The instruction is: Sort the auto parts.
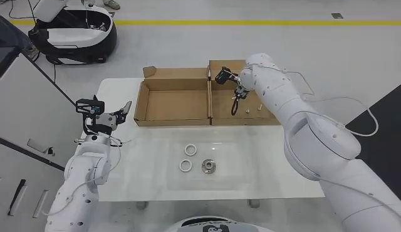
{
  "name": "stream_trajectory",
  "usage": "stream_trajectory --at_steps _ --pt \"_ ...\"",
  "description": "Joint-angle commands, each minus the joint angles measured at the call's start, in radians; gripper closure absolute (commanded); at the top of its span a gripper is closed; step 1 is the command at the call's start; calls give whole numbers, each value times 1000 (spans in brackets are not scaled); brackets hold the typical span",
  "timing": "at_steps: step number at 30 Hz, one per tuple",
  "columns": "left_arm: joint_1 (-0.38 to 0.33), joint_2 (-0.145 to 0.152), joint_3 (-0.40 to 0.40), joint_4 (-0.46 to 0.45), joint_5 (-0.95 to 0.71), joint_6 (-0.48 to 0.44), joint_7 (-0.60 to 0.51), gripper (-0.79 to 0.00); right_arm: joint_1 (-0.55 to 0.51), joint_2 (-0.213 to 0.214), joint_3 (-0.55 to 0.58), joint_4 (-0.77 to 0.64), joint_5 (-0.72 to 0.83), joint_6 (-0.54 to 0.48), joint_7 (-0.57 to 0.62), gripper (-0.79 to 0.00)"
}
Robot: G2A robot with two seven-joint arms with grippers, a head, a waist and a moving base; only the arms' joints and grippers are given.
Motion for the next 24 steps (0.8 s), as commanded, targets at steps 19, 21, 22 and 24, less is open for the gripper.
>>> stream_trajectory --at_steps 19,21,22,24 --pt "0 0 0 0 0 0 0 -785 -30 -50 -17 73 -42 24 -35 0" --pt "0 0 0 0 0 0 0 -785 -32 -52 -16 77 -43 27 -37 0" --pt "0 0 0 0 0 0 0 -785 -33 -53 -16 78 -43 29 -38 0" --pt "0 0 0 0 0 0 0 -785 -35 -55 -15 78 -45 32 -41 0"
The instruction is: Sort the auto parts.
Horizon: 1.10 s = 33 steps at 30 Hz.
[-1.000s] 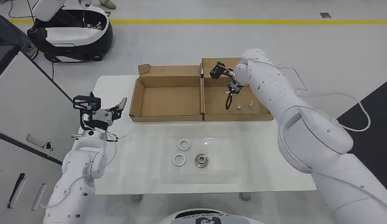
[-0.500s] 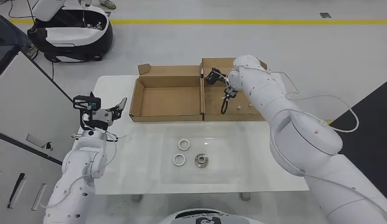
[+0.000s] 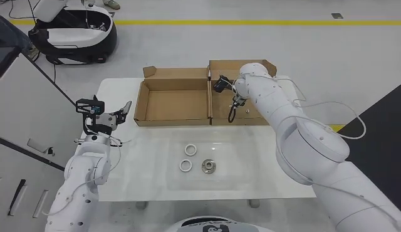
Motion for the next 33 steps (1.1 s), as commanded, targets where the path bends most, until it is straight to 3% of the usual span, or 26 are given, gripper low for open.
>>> stream_trajectory --at_steps 1,6,9,15,18,21,27,29,32,33 --pt "0 0 0 0 0 0 0 -785 -3 -2 1 0 -1 0 -1 0" --pt "0 0 0 0 0 0 0 -785 -5 -6 4 5 -1 -3 0 -9" --pt "0 0 0 0 0 0 0 -785 -5 -7 5 7 -2 -3 1 -102" --pt "0 0 0 0 0 0 0 -785 -7 -9 9 10 -2 -1 0 -114" --pt "0 0 0 0 0 0 0 -785 -7 -10 11 11 -3 0 -2 -160" --pt "0 0 0 0 0 0 0 -785 -2 -10 17 10 3 1 -10 -320" --pt "0 0 0 0 0 0 0 -785 19 -7 41 11 43 -22 -29 -388" --pt "0 0 0 0 0 0 0 -785 34 -4 58 17 73 -35 -39 -474" --pt "0 0 0 0 0 0 0 -785 55 4 75 22 100 -68 -56 -785" --pt "0 0 0 0 0 0 0 -785 59 7 76 21 99 -74 -68 -785"
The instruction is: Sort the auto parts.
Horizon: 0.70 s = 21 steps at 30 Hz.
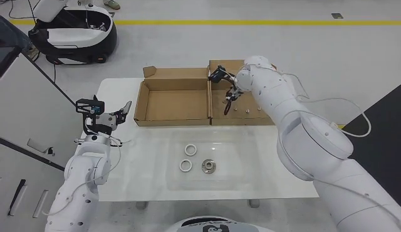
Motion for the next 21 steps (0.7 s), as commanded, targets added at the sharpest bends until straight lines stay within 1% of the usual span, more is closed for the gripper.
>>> stream_trajectory --at_steps 1,6,14,17,19,21 --pt "0 0 0 0 0 0 0 -785 6 5 3 -1 0 -11 -23 -785" --pt "0 0 0 0 0 0 0 -785 29 27 36 8 49 -81 -101 -785" --pt "0 0 0 0 0 0 0 -785 67 69 98 31 156 -232 -162 -785" --pt "0 0 0 0 0 0 0 -785 78 85 130 41 218 -304 -169 -785" --pt "0 0 0 0 0 0 0 -785 67 91 144 52 250 -315 -152 -785" --pt "0 0 0 0 0 0 0 -785 75 102 172 43 308 -385 -142 -785"
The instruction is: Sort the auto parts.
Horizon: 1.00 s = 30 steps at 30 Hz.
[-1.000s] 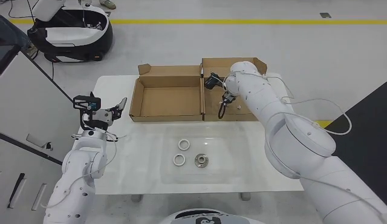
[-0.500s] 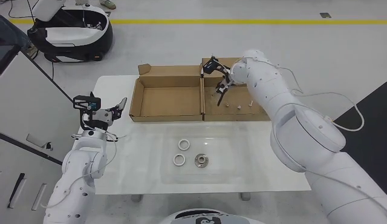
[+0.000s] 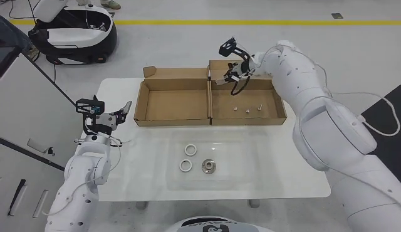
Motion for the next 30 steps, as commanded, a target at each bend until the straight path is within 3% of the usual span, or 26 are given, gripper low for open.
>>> stream_trajectory --at_steps 1,5,9,15,18,24,30 --pt "0 0 0 0 0 0 0 -785 19 13 25 3 55 -104 21 -785" --pt "0 0 0 0 0 0 0 -785 11 42 76 -71 183 -116 110 -785" --pt "0 0 0 0 0 0 0 -785 -31 103 97 -199 249 -116 112 -785" --pt "0 0 0 0 0 0 0 -785 -146 227 118 -481 385 -106 122 -785" --pt "0 0 0 0 0 0 0 -785 -240 322 162 -732 516 -15 213 -785" --pt "0 0 0 0 0 0 0 -785 -495 499 402 -1218 750 206 433 -785" --pt "0 0 0 0 0 0 0 -785 -730 597 627 -1441 882 283 510 -785"
